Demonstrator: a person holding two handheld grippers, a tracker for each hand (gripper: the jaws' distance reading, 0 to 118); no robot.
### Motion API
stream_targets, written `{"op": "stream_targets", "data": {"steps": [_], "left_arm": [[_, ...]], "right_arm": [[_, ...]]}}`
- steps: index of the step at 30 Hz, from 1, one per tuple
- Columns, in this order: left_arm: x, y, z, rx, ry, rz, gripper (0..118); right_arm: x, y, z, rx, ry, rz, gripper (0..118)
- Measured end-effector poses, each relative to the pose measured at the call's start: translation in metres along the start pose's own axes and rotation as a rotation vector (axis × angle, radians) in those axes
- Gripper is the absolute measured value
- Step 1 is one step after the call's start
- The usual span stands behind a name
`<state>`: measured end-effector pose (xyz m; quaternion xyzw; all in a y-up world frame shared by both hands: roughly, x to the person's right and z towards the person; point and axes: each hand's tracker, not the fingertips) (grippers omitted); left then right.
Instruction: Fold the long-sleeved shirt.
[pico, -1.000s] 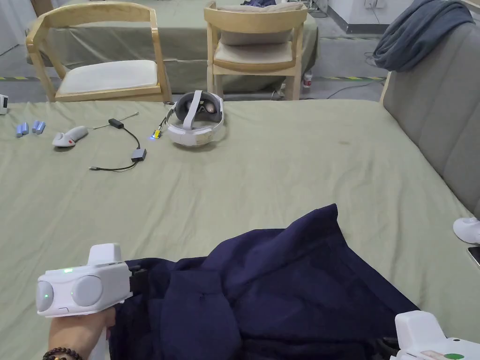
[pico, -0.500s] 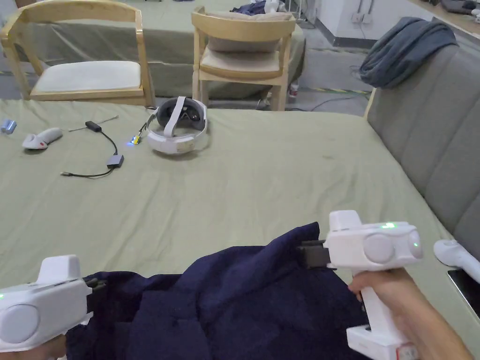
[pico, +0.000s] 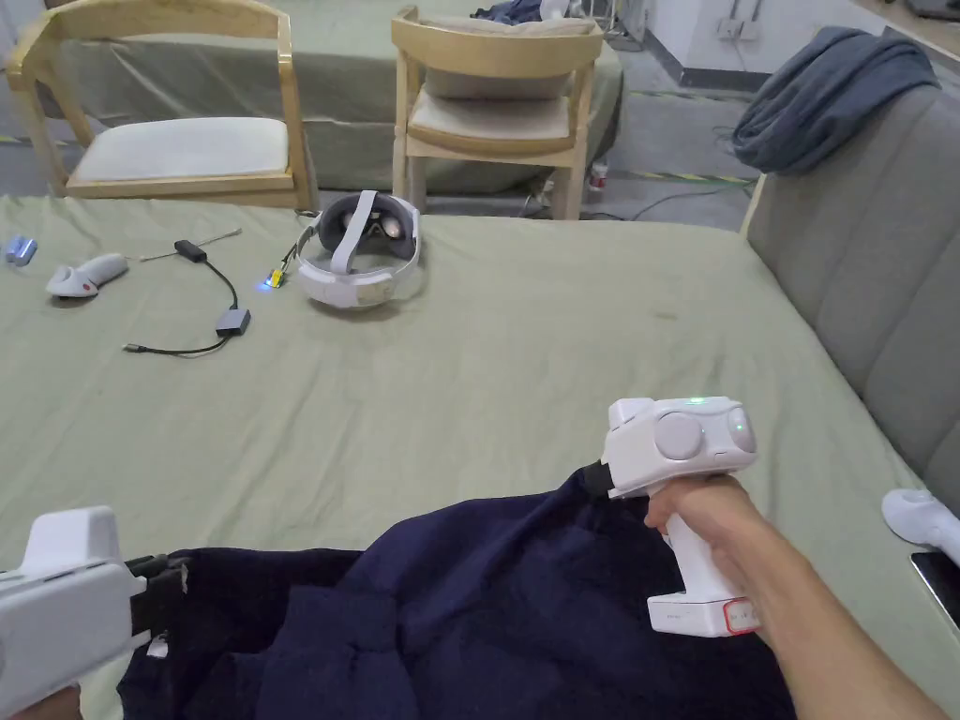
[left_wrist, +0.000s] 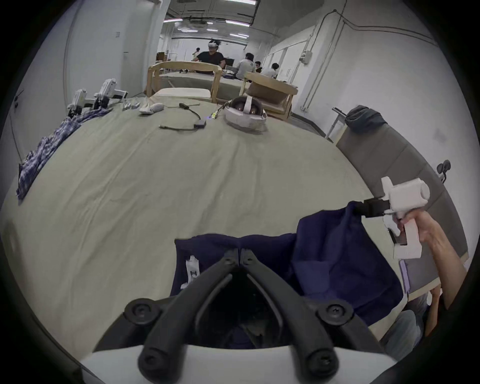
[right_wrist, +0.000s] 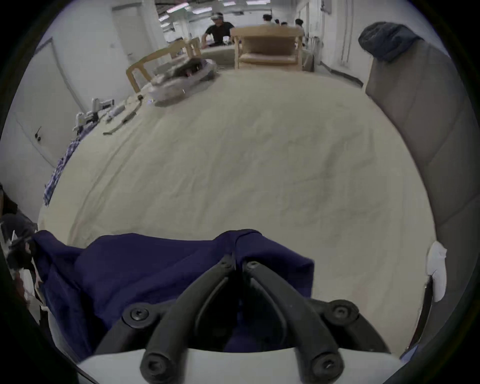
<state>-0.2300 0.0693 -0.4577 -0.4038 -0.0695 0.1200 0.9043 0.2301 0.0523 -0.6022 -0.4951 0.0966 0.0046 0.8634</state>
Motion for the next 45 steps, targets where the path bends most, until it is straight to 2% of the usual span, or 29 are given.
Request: {"op": "stream_targets", "data": {"steps": [1,4,9,13,15,17,18,20,23,25,28,33,37,41,45], "left_arm": [[0.001,0.004,0.005,0.015,-0.011,0.002,3],[0.013,0.025,0.036,0.109,-0.063,0.015,3],[0.027,0.072,0.084,0.282,-0.142,0.022,3],[0.036,0.146,0.127,0.42,-0.213,-0.001,3],[0.039,0.184,0.136,0.476,-0.161,-0.05,3],[0.049,0.226,0.152,0.549,-0.138,-0.083,3],[0.058,0.255,0.161,0.573,-0.162,-0.057,3],[0.068,0.295,0.175,0.608,-0.159,-0.056,3],[0.099,0.339,0.203,0.702,-0.109,-0.095,3],[0.108,0.371,0.211,0.723,-0.102,-0.071,3],[0.117,0.428,0.209,0.72,-0.077,-0.015,3],[0.127,0.462,0.209,0.738,-0.028,-0.004,3],[0.128,0.446,0.194,0.68,-0.019,-0.044,3],[0.112,0.411,0.141,0.613,-0.011,-0.069,3],[0.083,0.364,0.067,0.484,0.006,-0.039,3]], "right_arm": [[0.01,0.004,0.002,0.041,0.0,-0.006,2],[0.016,0.007,0.077,0.202,0.043,-0.022,2],[0.015,0.02,0.197,0.422,0.026,0.013,2],[0.017,0.054,0.282,0.573,0.017,0.05,2],[0.019,0.073,0.311,0.624,0.017,0.066,2],[0.023,0.1,0.332,0.652,-0.038,0.079,2],[0.026,0.117,0.345,0.673,-0.071,0.086,2],[0.034,0.145,0.363,0.702,-0.098,0.071,2],[0.047,0.184,0.387,0.743,-0.084,-0.001,2],[0.051,0.207,0.399,0.764,-0.114,-0.032,2],[0.055,0.241,0.411,0.794,-0.204,-0.051,2],[0.056,0.258,0.416,0.855,-0.252,-0.084,2],[0.068,0.251,0.393,0.814,-0.242,-0.126,2],[0.083,0.226,0.33,0.72,-0.213,-0.141,2],[0.09,0.178,0.255,0.606,-0.179,-0.198,2]]}}
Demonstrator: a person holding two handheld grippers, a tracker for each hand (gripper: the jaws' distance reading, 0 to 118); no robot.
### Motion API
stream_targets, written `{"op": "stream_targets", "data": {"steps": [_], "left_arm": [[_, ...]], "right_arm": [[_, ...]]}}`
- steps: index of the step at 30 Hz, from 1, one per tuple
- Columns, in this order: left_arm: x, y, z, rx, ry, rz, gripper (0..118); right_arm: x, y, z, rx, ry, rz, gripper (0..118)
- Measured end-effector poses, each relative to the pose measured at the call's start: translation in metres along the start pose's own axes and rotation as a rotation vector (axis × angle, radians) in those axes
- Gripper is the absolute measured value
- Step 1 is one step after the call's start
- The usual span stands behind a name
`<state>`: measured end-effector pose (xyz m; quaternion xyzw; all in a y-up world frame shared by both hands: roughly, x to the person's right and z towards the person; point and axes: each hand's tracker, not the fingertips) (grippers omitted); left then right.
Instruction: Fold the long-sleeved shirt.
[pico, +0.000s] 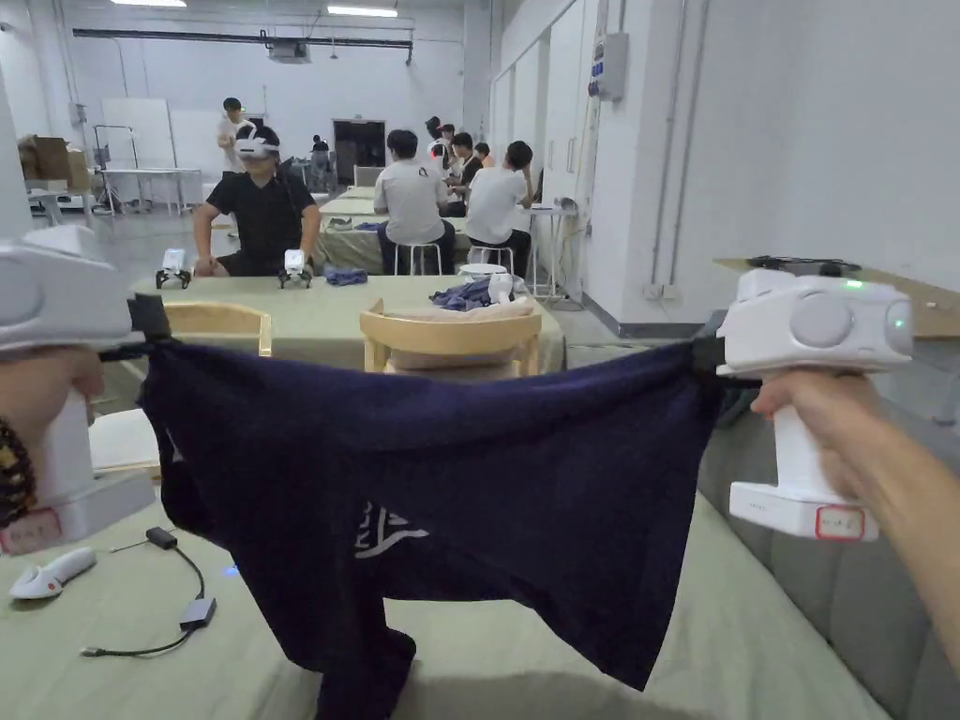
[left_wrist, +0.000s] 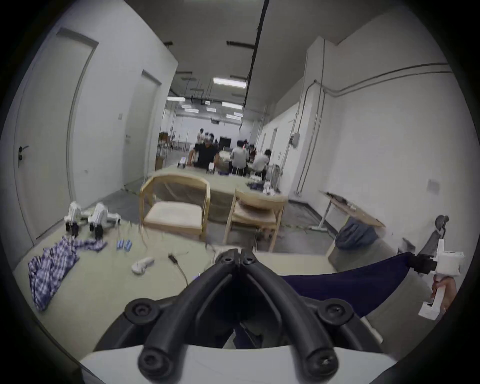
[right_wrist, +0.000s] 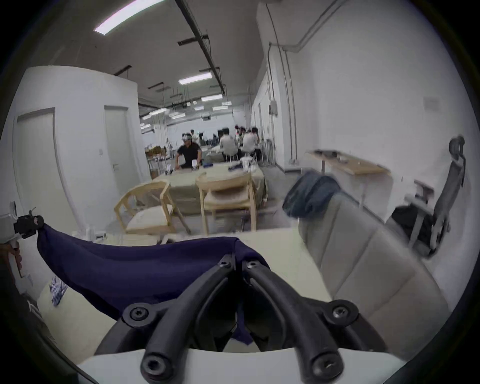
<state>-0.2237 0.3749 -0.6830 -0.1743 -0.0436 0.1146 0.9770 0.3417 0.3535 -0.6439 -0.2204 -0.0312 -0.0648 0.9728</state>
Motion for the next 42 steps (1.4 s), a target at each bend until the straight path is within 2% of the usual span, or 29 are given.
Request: {"op": "stream_targets", "data": {"steps": [3,5,7,12,16,20,23,26,29,30,31,32,33,34,35,36,37,38,39,40,41,42], "left_arm": [[-0.014,-0.056,-0.015,-0.11,-0.007,0.017,3],[-0.023,-0.082,-0.019,-0.135,-0.015,0.036,3],[-0.031,-0.103,-0.013,-0.148,-0.009,0.02,3],[-0.043,-0.139,0.059,-0.137,-0.076,0.005,3],[-0.052,-0.196,0.149,-0.143,-0.11,-0.065,3],[-0.061,-0.283,0.219,-0.225,-0.084,-0.055,3],[-0.077,-0.356,0.216,-0.404,0.01,-0.091,3],[-0.083,-0.41,0.202,-0.528,0.007,-0.036,3],[-0.079,-0.429,0.196,-0.556,0.042,-0.051,3],[-0.081,-0.43,0.196,-0.547,0.035,-0.03,8],[-0.081,-0.426,0.198,-0.532,0.023,0.021,25],[-0.08,-0.42,0.2,-0.511,0.015,0.026,57],[-0.084,-0.416,0.199,-0.499,0.01,0.021,101],[-0.082,-0.408,0.201,-0.488,0.004,0.01,110],[-0.081,-0.399,0.208,-0.456,-0.011,0.003,105],[-0.08,-0.39,0.207,-0.382,-0.042,0.011,101],[-0.081,-0.381,0.208,-0.381,-0.043,0.002,96],[-0.079,-0.373,0.203,-0.401,-0.036,0.004,83],[-0.077,-0.368,0.198,-0.401,-0.028,-0.003,45],[-0.075,-0.365,0.192,-0.388,-0.028,-0.031,7],[-0.074,-0.358,0.191,-0.382,-0.01,-0.082,4],[-0.07,-0.357,0.183,-0.384,0.019,-0.116,4]], "right_arm": [[0.007,-0.053,-0.019,-0.092,0.014,0.007,2],[0.016,-0.075,-0.034,-0.082,0.018,-0.001,2],[0.018,-0.095,-0.022,-0.073,0.027,-0.022,2],[0.015,-0.142,0.067,0.014,0.079,-0.006,2],[0.024,-0.211,0.142,-0.003,0.103,0.019,2],[0.032,-0.305,0.187,-0.169,0.092,-0.024,2],[0.028,-0.375,0.19,-0.356,0.032,-0.006,2],[0.027,-0.434,0.165,-0.575,0.041,0.014,2],[0.02,-0.461,0.149,-0.63,-0.008,0.104,2],[0.023,-0.464,0.144,-0.649,-0.003,0.095,2],[0.026,-0.458,0.145,-0.645,-0.003,0.064,3],[0.024,-0.451,0.154,-0.627,-0.003,0.049,13],[0.025,-0.441,0.159,-0.577,0.005,0.017,56],[0.026,-0.43,0.164,-0.532,0.019,-0.006,95],[0.026,-0.419,0.166,-0.506,0.033,-0.013,118],[0.028,-0.411,0.171,-0.482,0.037,-0.016,118],[0.028,-0.398,0.173,-0.451,0.056,-0.023,113],[0.027,-0.389,0.171,-0.449,0.053,-0.023,104],[0.024,-0.382,0.168,-0.452,0.045,-0.021,74],[0.023,-0.378,0.162,-0.448,0.04,-0.019,36],[0.02,-0.374,0.157,-0.443,0.038,-0.007,0],[0.016,-0.372,0.15,-0.442,0.02,0.015,0]]}}
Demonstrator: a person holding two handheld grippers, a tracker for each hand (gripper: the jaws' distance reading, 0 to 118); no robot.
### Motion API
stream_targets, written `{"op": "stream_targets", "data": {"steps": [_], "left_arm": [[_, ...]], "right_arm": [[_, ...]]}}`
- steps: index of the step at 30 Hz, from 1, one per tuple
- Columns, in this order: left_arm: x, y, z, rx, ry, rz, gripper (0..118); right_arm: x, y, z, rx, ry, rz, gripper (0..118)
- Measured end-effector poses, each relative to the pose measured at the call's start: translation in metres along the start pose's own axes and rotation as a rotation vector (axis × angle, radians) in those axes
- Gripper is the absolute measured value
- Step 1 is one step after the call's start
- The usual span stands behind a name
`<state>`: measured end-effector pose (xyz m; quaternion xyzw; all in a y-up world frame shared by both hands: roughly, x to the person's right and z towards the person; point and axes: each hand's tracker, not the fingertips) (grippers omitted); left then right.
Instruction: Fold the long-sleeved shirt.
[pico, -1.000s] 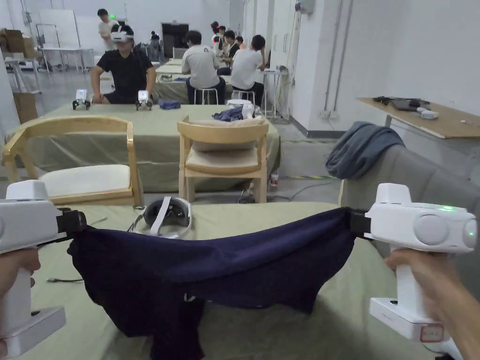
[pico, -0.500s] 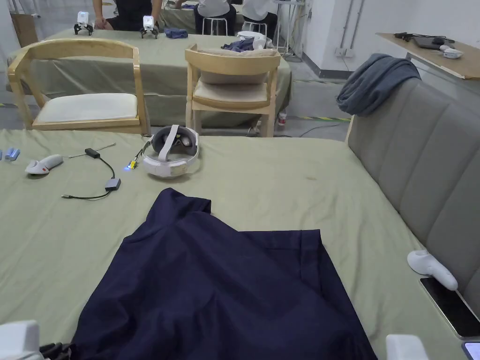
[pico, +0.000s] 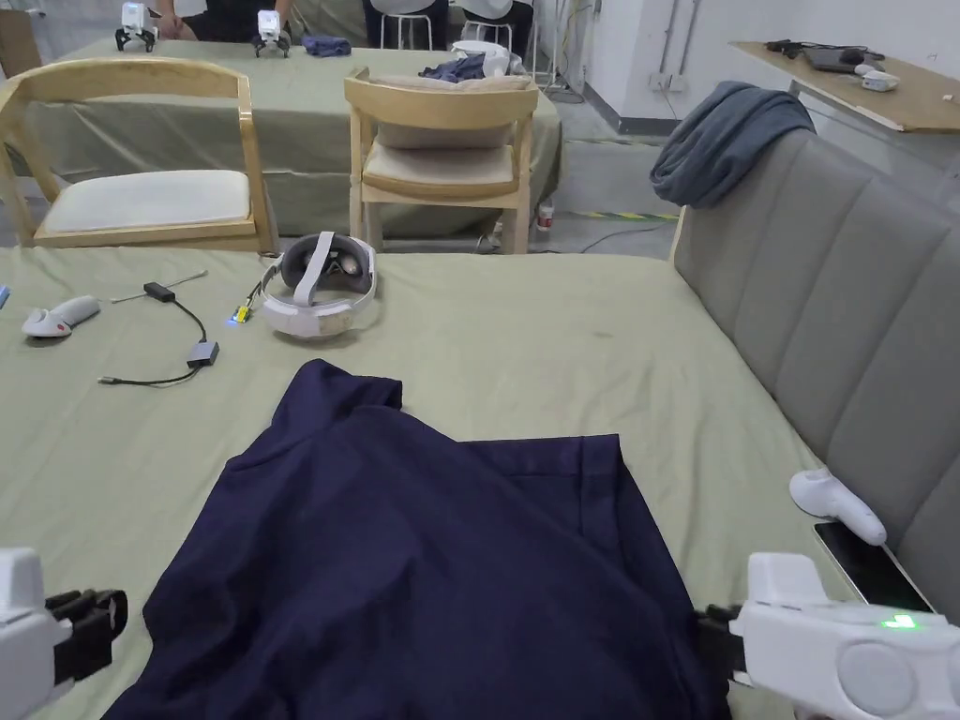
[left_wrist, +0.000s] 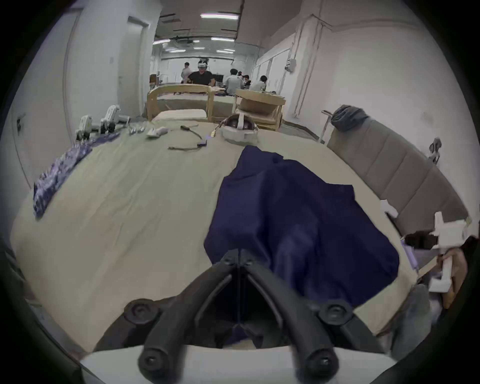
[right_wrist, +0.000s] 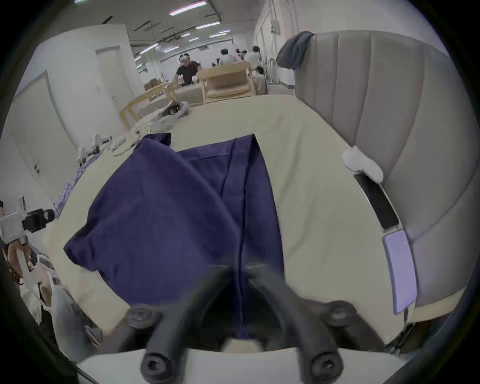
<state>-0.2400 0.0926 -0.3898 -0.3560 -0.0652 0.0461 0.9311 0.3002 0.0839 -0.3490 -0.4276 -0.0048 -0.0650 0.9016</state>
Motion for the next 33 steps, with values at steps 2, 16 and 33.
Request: {"op": "stream_targets", "data": {"steps": [2,16,33], "left_arm": [[0.004,0.014,-0.016,0.002,-0.014,-0.013,4],[-0.007,0.151,-0.241,-0.066,0.003,-0.039,95],[0.034,0.114,-0.229,-0.106,-0.012,-0.318,8]], "right_arm": [[-0.008,0.008,-0.007,-0.009,-0.006,0.001,0],[-0.04,0.01,-0.027,-0.062,0.083,0.051,0],[0.005,0.179,-0.172,-0.094,0.043,0.114,62]]}}
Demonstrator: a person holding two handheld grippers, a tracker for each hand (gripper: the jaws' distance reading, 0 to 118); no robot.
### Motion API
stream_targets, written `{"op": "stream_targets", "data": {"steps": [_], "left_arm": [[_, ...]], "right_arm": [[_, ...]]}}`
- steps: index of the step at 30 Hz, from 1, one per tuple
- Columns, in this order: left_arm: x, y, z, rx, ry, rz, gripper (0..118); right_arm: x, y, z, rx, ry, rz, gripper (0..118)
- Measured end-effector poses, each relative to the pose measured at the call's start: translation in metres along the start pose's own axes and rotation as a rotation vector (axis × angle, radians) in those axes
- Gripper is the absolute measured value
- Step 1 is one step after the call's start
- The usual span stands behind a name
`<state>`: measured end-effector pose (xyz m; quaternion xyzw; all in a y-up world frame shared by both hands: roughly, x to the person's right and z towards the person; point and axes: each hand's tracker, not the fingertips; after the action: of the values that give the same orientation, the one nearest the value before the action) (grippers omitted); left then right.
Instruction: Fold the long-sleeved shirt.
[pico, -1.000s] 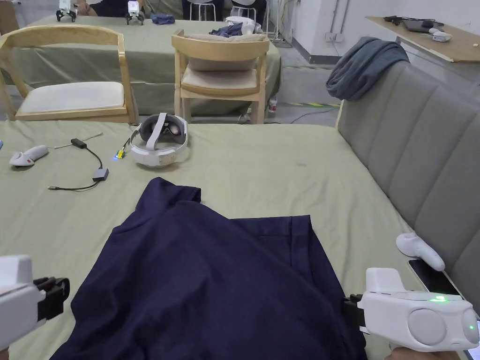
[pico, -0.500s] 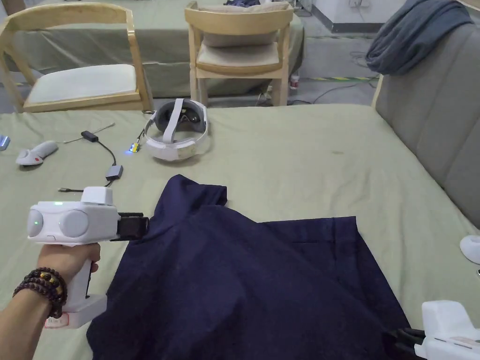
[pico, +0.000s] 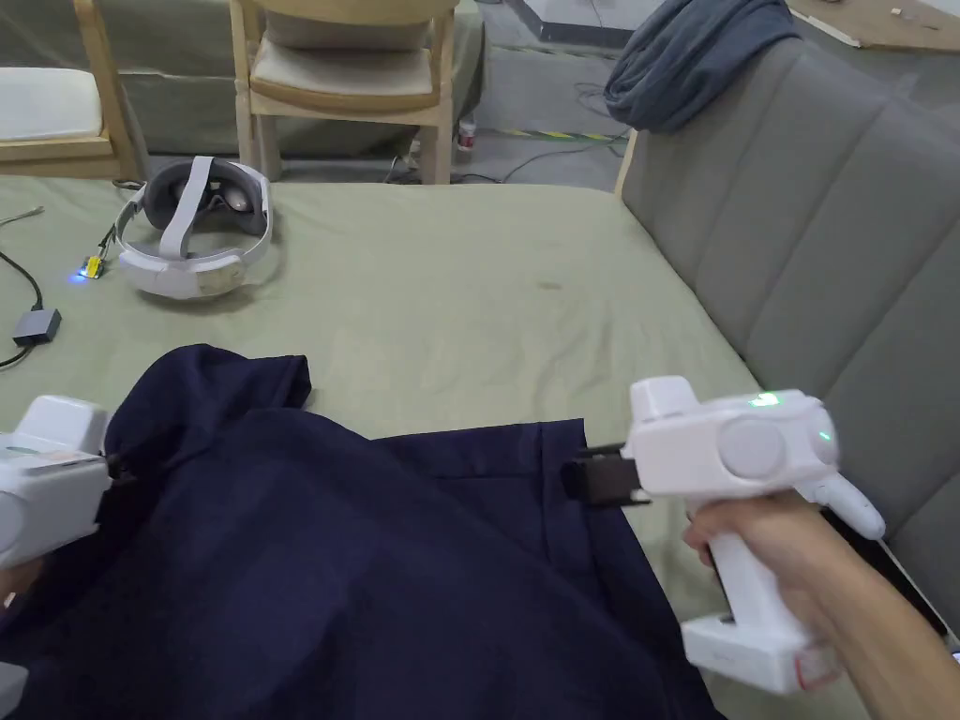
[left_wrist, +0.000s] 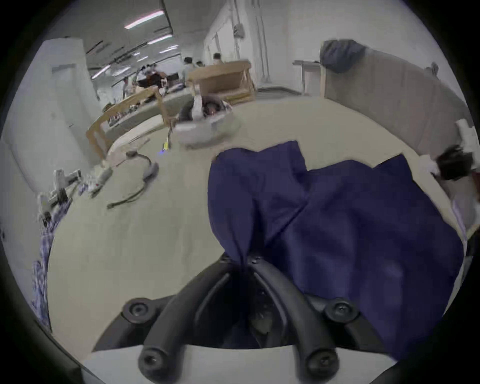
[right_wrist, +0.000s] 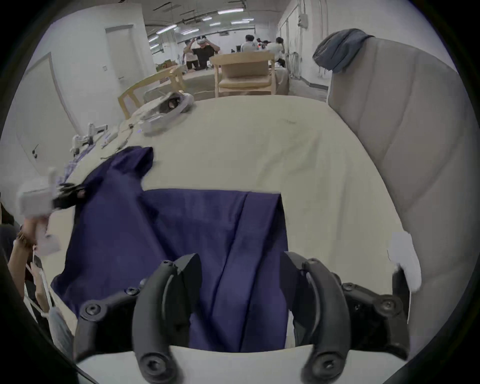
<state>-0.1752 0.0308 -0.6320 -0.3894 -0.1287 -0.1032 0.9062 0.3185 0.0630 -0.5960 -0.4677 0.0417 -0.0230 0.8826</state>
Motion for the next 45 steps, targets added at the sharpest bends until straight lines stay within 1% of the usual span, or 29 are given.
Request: {"op": "stream_targets", "data": {"steps": [1,2,4,5,7,9,10,11,12,13,14,17,19,21,22,25,28,32,35,38,39,41,43,45], "left_arm": [[-0.004,-0.001,0.011,0.005,-0.011,0.037,8],[-0.005,0.004,0.014,0.015,-0.018,0.045,8],[-0.01,0.002,0.031,0.036,-0.031,0.031,8],[-0.011,0.002,0.037,0.045,-0.027,0.023,8],[-0.021,0.008,0.031,0.052,-0.023,0.03,8],[-0.026,0.009,0.034,0.049,-0.034,0.064,8],[-0.022,0.013,0.034,0.054,-0.039,0.07,8],[-0.023,0.013,0.034,0.062,-0.042,0.077,8],[-0.024,0.013,0.033,0.061,-0.044,0.084,8],[-0.025,0.013,0.033,0.059,-0.044,0.088,8],[-0.017,0.017,0.038,0.059,-0.041,0.095,8],[-0.016,0.017,0.041,0.059,-0.048,0.119,8],[-0.017,0.018,0.048,0.063,-0.061,0.142,8],[-0.019,0.022,0.063,0.101,-0.073,0.142,8],[-0.013,0.033,0.077,0.119,-0.073,0.138,8],[-0.022,0.051,0.116,0.2,-0.083,0.158,8],[-0.041,0.076,0.156,0.308,-0.083,0.184,8],[-0.067,0.117,0.216,0.452,-0.026,0.197,8],[-0.074,0.164,0.265,0.544,0.025,0.194,8],[-0.09,0.217,0.299,0.59,0.017,0.233,8],[-0.094,0.233,0.309,0.635,0.019,0.25,8],[-0.099,0.266,0.33,0.697,0.037,0.22,8],[-0.097,0.29,0.346,0.727,0.073,0.195,8],[-0.095,0.308,0.359,0.764,0.091,0.171,8]], "right_arm": [[-0.001,0.016,-0.016,-0.033,-0.009,-0.008,62],[0.004,0.026,-0.037,-0.07,-0.005,-0.025,62],[0.01,0.039,-0.071,-0.143,0.01,-0.066,62],[0.007,0.044,-0.084,-0.167,-0.009,-0.066,62],[0.003,0.046,-0.106,-0.205,-0.046,-0.046,61],[-0.006,0.038,-0.118,-0.261,-0.062,-0.029,57],[-0.013,0.039,-0.113,-0.215,-0.102,-0.001,56],[-0.018,0.043,-0.107,-0.218,-0.101,0.021,46],[-0.022,0.045,-0.101,-0.207,-0.072,0.044,10],[-0.026,0.042,-0.096,-0.193,-0.056,0.055,8],[-0.031,0.04,-0.09,-0.181,-0.078,0.029,8],[-0.031,0.039,-0.082,-0.193,-0.095,0.054,8],[-0.027,0.043,-0.069,-0.171,-0.1,0.023,8],[-0.023,0.048,-0.048,-0.134,-0.068,-0.007,8],[-0.021,0.052,-0.032,-0.125,-0.051,-0.005,8],[-0.019,0.069,0.017,-0.048,-0.034,0.055,8],[-0.022,0.087,0.083,0.058,-0.022,0.104,8],[-0.024,0.126,0.174,0.205,-0.025,0.145,8],[-0.028,0.168,0.248,0.341,-0.011,0.133,8],[-0.024,0.229,0.293,0.452,-0.032,0.136,8],[-0.025,0.244,0.307,0.473,-0.045,0.131,8],[-0.029,0.271,0.343,0.541,-0.053,0.123,8],[-0.028,0.292,0.366,0.584,-0.054,0.09,8],[-0.031,0.309,0.382,0.632,-0.077,0.073,8]]}}
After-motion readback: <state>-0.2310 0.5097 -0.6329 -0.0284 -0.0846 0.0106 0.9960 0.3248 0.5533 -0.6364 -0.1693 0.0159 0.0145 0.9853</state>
